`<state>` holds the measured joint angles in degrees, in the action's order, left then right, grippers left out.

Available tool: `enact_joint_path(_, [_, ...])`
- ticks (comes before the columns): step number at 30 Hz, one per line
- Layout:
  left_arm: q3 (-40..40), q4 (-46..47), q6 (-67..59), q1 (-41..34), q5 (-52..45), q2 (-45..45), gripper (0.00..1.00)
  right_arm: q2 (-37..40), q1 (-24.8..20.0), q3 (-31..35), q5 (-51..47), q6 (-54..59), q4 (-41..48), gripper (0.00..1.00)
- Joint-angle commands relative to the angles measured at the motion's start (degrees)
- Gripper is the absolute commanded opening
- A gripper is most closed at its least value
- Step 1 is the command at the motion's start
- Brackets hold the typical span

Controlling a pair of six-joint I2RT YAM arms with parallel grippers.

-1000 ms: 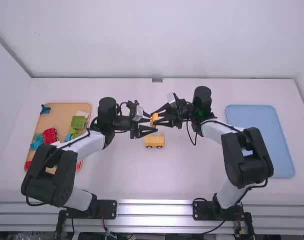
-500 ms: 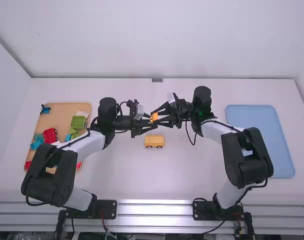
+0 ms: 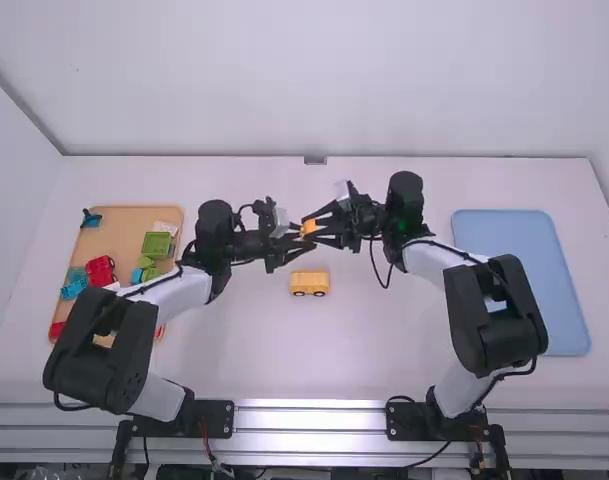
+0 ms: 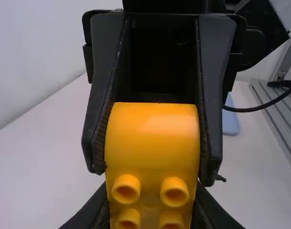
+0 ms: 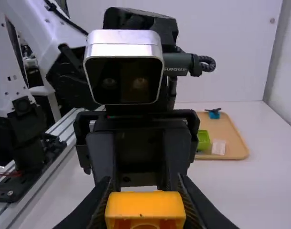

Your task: Assemble lego blocks to make yellow taxi

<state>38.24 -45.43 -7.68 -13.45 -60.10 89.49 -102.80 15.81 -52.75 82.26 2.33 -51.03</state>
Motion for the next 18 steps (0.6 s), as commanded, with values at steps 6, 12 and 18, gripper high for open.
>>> enact_joint_path(6, [-0.2,-0.4,2.3,-0.1,1.4,0.1,0.02,0.4,-0.5,-0.9,-7.3,2.4,2.6,0.93])
enact_joint_path(12, [6.6,23.1,1.3,2.2,18.0,0.1,0.02,0.7,-5.2,-0.9,-19.0,2.5,9.8,0.99])
enact_joint_path(18, [19.6,56.6,-11.1,2.2,35.8,0.5,0.02,1.5,-7.9,-0.9,-28.5,8.5,21.1,0.99])
